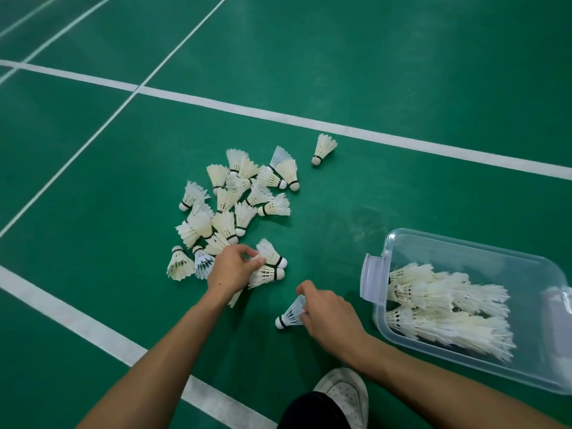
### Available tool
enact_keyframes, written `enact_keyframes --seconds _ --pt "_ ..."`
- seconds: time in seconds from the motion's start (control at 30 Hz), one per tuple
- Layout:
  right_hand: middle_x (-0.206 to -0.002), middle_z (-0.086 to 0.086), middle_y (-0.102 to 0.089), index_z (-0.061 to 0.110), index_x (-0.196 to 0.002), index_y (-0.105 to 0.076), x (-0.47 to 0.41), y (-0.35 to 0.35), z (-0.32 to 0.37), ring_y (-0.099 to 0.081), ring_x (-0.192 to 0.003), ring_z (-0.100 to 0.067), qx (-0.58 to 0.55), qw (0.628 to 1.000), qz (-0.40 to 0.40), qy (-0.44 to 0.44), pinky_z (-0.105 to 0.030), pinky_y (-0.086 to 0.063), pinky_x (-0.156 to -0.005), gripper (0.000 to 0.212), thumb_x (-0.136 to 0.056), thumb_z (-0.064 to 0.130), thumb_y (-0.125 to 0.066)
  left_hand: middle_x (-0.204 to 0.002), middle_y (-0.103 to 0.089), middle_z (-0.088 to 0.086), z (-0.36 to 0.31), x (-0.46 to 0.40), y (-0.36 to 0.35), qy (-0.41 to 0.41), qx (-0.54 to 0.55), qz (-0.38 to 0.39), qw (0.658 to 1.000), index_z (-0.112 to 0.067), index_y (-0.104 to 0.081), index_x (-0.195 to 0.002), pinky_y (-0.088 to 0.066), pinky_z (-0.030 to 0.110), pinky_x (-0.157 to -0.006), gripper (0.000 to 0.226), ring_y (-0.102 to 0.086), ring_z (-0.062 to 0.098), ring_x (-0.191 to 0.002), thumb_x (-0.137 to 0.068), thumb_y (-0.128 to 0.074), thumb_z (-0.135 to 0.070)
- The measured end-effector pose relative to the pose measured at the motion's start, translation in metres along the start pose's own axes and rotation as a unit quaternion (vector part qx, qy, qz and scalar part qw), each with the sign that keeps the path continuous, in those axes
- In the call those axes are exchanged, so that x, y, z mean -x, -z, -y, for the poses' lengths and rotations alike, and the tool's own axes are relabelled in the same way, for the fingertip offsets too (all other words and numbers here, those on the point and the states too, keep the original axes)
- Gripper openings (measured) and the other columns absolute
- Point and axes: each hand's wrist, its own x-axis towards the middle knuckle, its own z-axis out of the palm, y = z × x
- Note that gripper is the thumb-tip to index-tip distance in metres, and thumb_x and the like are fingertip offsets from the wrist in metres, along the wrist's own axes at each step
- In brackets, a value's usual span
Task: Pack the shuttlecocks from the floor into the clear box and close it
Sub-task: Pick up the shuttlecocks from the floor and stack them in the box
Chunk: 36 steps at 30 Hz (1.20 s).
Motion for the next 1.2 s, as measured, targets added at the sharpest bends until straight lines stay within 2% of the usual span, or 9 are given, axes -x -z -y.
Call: enact_keyframes --seconds 0.13,0.23,0.33,0.4,0.63,0.7,0.8,0.97,1.2 --pt "-0.106 -0.002 -0.072 0.024 -0.134 -0.045 0.009 0.010 0.002 -0.068 -0.095 -0.030 -0.037 0.999 -0.020 0.013 -0.049 -0.057 -0.078 0.037 -0.100 0.018 -0.056 -0.085 -0.075 0.011 -0.006 -0.005 -0.005 0.004 0.071 0.014 0.997 -0.014 -0.074 -0.084 -0.060 0.049 -0.080 0.026 -0.067 0.022 -0.075 -0.085 -0.086 -0.037" --pt "-0.102 0.005 -0.073 0.026 -0.135 -0.047 0.022 0.027 0.006 -0.068 -0.093 -0.023 -0.084 0.995 -0.052 0.034 -0.046 -0.057 -0.080 0.036 -0.101 0.024 -0.060 -0.087 -0.077 0.009 -0.022 0.001 0.004 -0.020 0.107 0.006 0.994 -0.016 -0.075 -0.086 -0.058 0.042 -0.076 0.024 -0.071 0.022 -0.080 -0.084 -0.087 -0.037" --pt "-0.096 0.012 -0.069 0.027 -0.134 -0.049 0.039 0.056 0.009 -0.066 -0.091 -0.014 -0.151 0.982 -0.101 0.050 -0.039 -0.056 -0.083 0.036 -0.101 0.026 -0.064 -0.078 -0.076 0.007 -0.049 0.016 0.017 -0.082 0.113 0.004 0.990 -0.019 -0.076 -0.088 -0.052 0.036 -0.063 0.023 -0.064 0.016 -0.066 -0.085 -0.086 -0.039" --pt "-0.091 0.015 -0.066 0.027 -0.132 -0.054 0.053 0.078 0.007 -0.064 -0.086 -0.007 -0.205 0.967 -0.143 0.044 -0.033 -0.056 -0.082 0.036 -0.099 0.024 -0.068 -0.073 -0.072 0.008 -0.075 0.031 0.025 -0.134 0.114 0.004 0.984 -0.021 -0.077 -0.087 -0.047 0.032 -0.060 0.021 -0.059 0.013 -0.062 -0.086 -0.084 -0.040" --pt "-0.088 0.010 -0.072 0.025 -0.123 -0.063 0.121 0.140 -0.036 -0.071 -0.084 -0.007 -0.329 0.906 -0.265 -0.013 -0.024 -0.061 -0.077 0.034 -0.093 0.017 -0.078 -0.069 -0.068 0.009 -0.170 0.086 0.018 -0.288 0.122 0.008 0.950 -0.023 -0.077 -0.086 -0.043 0.019 -0.053 0.015 -0.054 0.009 -0.057 -0.089 -0.081 -0.038" --pt "-0.088 0.007 -0.073 0.026 -0.119 -0.065 0.140 0.153 -0.061 -0.073 -0.083 -0.011 -0.357 0.884 -0.300 -0.033 -0.023 -0.061 -0.076 0.034 -0.091 0.013 -0.080 -0.070 -0.068 0.007 -0.190 0.097 0.008 -0.324 0.110 0.011 0.940 -0.026 -0.077 -0.088 -0.048 0.027 -0.052 0.013 -0.056 0.016 -0.057 -0.089 -0.081 -0.038" --pt "-0.087 0.003 -0.074 0.027 -0.115 -0.066 0.157 0.165 -0.107 -0.073 -0.082 -0.014 -0.354 0.866 -0.342 -0.093 -0.025 -0.061 -0.074 0.034 -0.089 0.011 -0.080 -0.072 -0.069 0.005 -0.214 0.105 -0.007 -0.357 0.084 0.025 0.930 -0.027 -0.076 -0.090 -0.055 0.039 -0.060 0.012 -0.064 0.026 -0.067 -0.089 -0.081 -0.038" --pt "-0.089 0.005 -0.071 0.031 -0.115 -0.064 0.172 0.158 -0.173 -0.071 -0.077 -0.014 -0.315 0.866 -0.348 -0.176 -0.038 -0.061 -0.076 0.030 -0.092 0.016 -0.077 -0.068 -0.071 -0.004 -0.229 0.103 -0.039 -0.390 0.050 0.032 0.919 -0.024 -0.077 -0.090 -0.056 0.039 -0.060 0.017 -0.065 0.019 -0.064 -0.087 -0.082 -0.040" --pt "-0.091 0.008 -0.068 0.028 -0.118 -0.062 0.153 0.128 -0.199 -0.071 -0.074 -0.008 -0.243 0.907 -0.277 -0.205 -0.032 -0.059 -0.071 0.028 -0.095 0.016 -0.072 -0.067 -0.068 -0.013 -0.228 0.105 -0.069 -0.390 0.048 0.039 0.919 -0.030 -0.076 -0.088 -0.055 0.033 -0.056 0.019 -0.065 0.010 -0.064 -0.084 -0.079 -0.048"
